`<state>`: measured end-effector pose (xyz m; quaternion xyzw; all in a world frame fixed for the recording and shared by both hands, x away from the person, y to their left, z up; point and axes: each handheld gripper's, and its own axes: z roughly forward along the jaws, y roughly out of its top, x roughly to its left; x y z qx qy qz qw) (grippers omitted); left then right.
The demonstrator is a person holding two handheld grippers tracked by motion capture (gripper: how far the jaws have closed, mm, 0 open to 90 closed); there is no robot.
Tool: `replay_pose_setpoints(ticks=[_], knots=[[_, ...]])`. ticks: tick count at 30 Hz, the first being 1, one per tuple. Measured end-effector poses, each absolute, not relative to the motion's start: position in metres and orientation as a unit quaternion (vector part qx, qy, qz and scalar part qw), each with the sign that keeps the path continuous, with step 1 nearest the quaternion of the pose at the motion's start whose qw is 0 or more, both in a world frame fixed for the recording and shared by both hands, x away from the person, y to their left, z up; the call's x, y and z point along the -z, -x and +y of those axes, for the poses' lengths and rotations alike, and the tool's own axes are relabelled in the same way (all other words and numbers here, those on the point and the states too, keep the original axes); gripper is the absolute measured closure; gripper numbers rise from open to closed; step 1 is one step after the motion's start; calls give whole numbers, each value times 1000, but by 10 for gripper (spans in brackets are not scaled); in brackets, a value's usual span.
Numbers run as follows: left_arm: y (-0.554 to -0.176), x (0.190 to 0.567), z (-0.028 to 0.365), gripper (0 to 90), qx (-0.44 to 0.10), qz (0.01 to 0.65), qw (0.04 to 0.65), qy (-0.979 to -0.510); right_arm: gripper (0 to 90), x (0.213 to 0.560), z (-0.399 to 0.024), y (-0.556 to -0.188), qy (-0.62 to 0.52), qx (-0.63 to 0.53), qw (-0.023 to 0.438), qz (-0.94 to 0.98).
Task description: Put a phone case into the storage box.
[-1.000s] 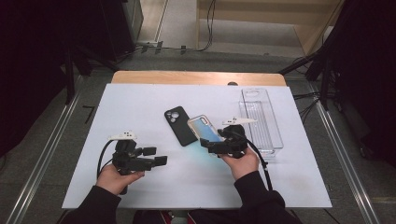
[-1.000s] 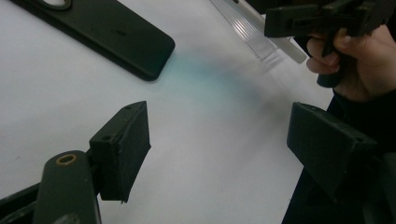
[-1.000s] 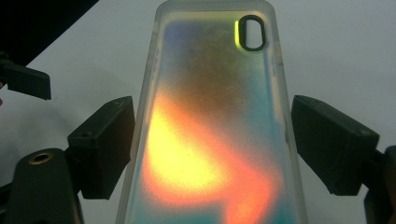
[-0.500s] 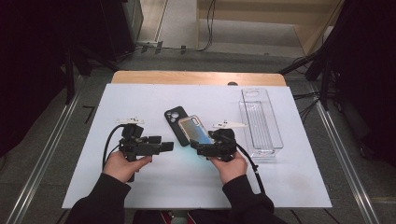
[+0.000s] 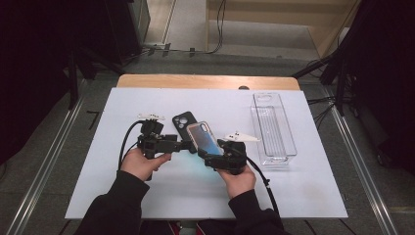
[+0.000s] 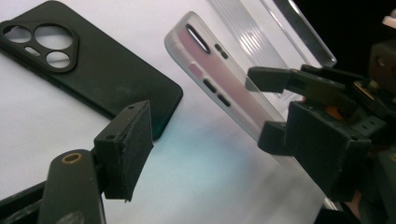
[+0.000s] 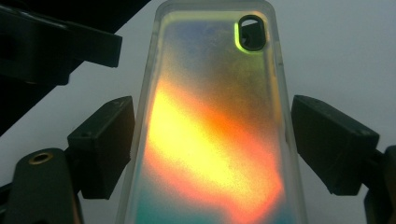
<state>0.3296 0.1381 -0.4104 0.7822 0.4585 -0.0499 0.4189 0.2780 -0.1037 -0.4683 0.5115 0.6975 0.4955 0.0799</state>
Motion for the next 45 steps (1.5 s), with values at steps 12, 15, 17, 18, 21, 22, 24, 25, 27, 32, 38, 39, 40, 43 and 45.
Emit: replay_pose_setpoints(ticks=[12,15,17,18,21,22,24,25,27,32,38,39,40,43,45], knots=[[-349,412,125,285,46,495,414,-762,149,479,-100,-277,-531,-528,55,661],[-353,412,125,311,51,510,416,-751,150,480,-99,-275,-538,-537,49,648],[-356,412,126,323,58,518,422,-742,149,480,-98,-274,-540,-542,49,643],[-357,412,126,329,57,521,424,-739,149,480,-98,-274,-541,-543,48,640],[-359,413,126,353,59,528,424,-733,149,479,-96,-273,-541,-547,52,636],[-360,414,126,370,64,531,424,-731,149,479,-96,-272,-541,-550,50,634],[-361,414,126,417,67,535,426,-726,149,479,-94,-271,-540,-553,47,632],[-361,414,125,437,70,537,428,-723,149,479,-93,-271,-539,-555,49,632],[-361,414,124,498,67,539,431,-721,149,479,-90,-270,-536,-556,52,634],[-362,416,125,631,79,548,433,-711,149,480,-85,-266,-532,-558,52,634],[-363,419,127,752,91,559,434,-701,149,483,-82,-266,-527,-560,53,638],[-363,419,127,760,94,560,432,-701,149,483,-81,-267,-527,-558,51,639],[-363,419,127,768,95,561,433,-699,149,484,-80,-267,-527,-554,55,642],[-362,418,127,785,99,561,437,-696,148,487,-79,-268,-523,-553,55,647],[-362,418,127,792,102,563,441,-691,148,487,-78,-268,-521,-552,60,649]])
